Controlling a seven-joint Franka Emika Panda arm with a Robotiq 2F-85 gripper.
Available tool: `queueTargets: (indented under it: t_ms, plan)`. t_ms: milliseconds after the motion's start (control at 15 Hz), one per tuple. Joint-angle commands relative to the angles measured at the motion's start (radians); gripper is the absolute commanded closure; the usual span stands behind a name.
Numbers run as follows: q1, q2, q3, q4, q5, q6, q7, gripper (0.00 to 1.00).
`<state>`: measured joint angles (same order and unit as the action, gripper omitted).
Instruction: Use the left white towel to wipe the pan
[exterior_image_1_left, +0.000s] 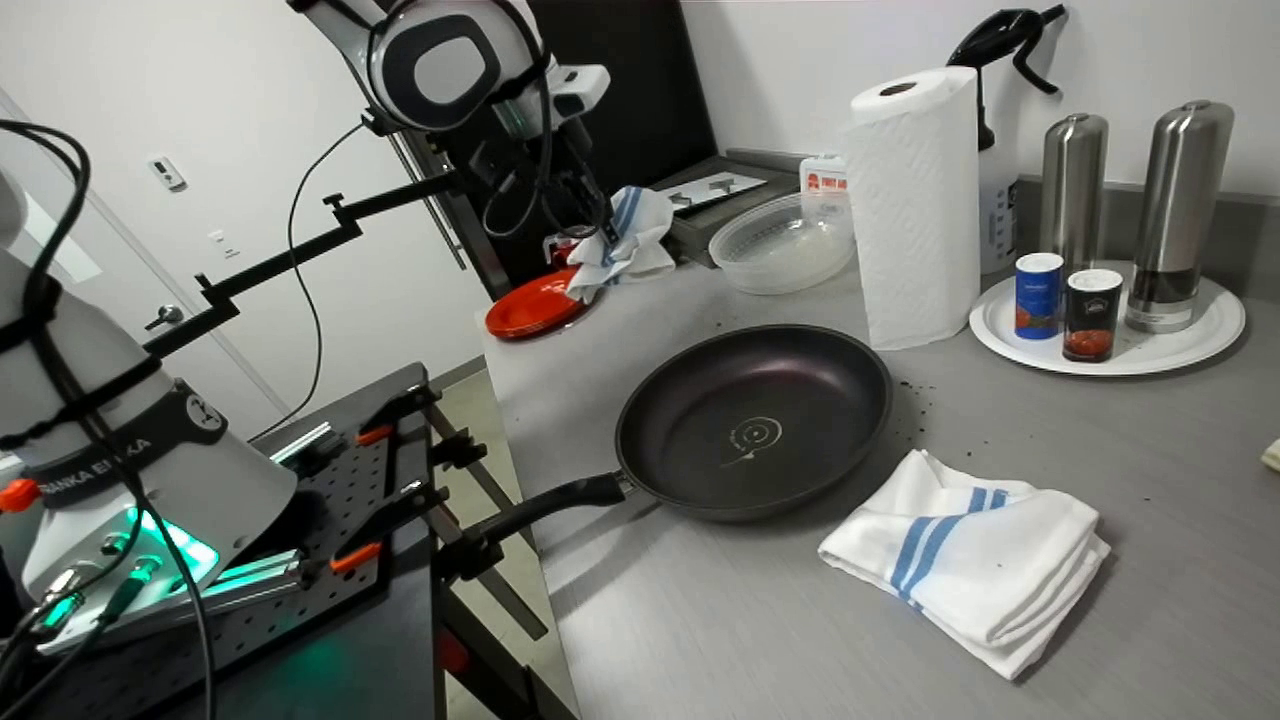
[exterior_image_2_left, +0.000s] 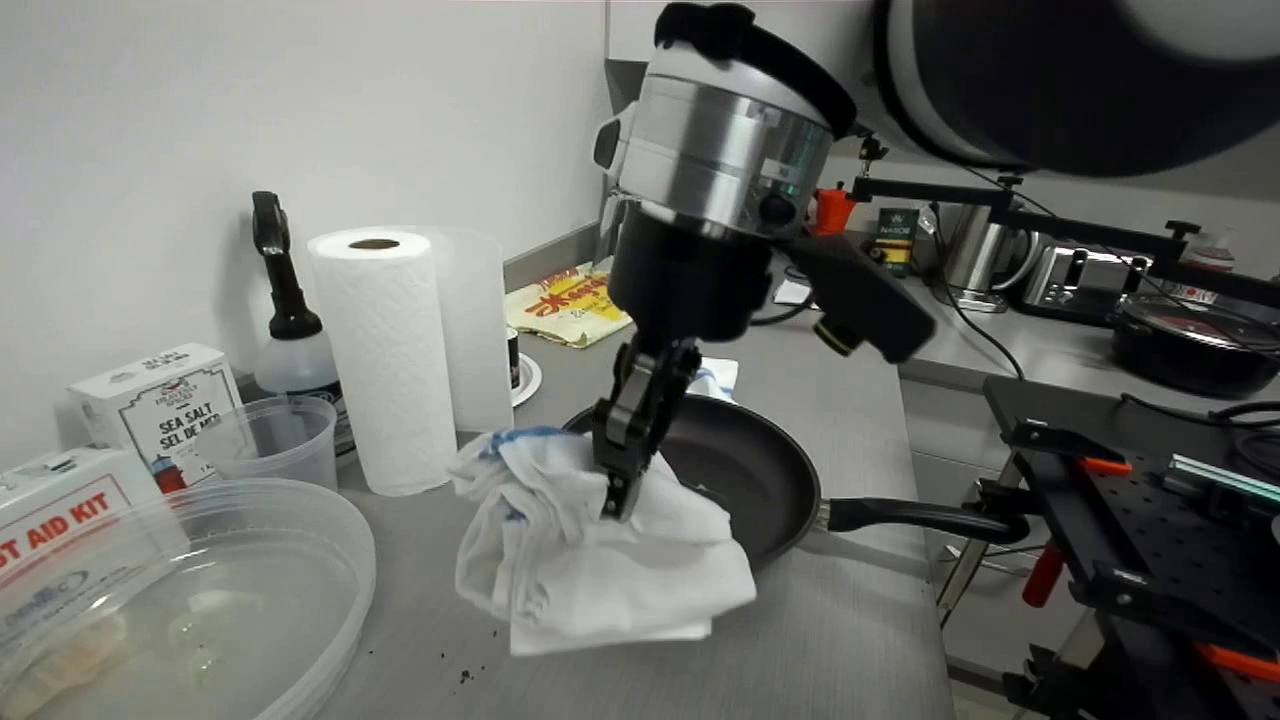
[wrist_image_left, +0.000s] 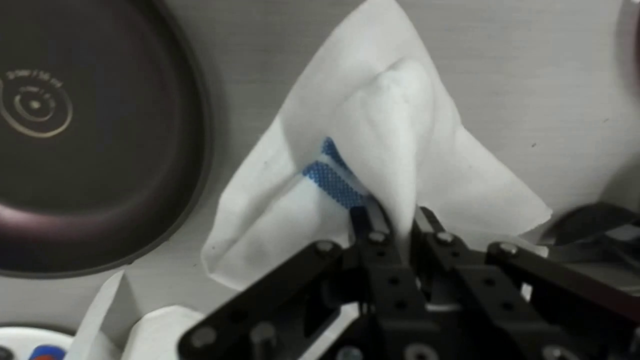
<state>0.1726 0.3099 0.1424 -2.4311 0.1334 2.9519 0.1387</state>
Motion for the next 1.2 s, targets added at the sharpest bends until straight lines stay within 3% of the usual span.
queueTargets:
  t_ms: [0, 467, 1133]
  plan:
    - [-0.031, 0.018, 0.092, -0.017, 0.048, -0.043, -0.043, 0.97]
    - [0.049, 0.135, 0.034, -0.009, -0.032, -0.043, 0.009, 0.97]
    - [0.186, 0.328, -0.042, 0.132, -0.058, -0.057, 0.072, 0.97]
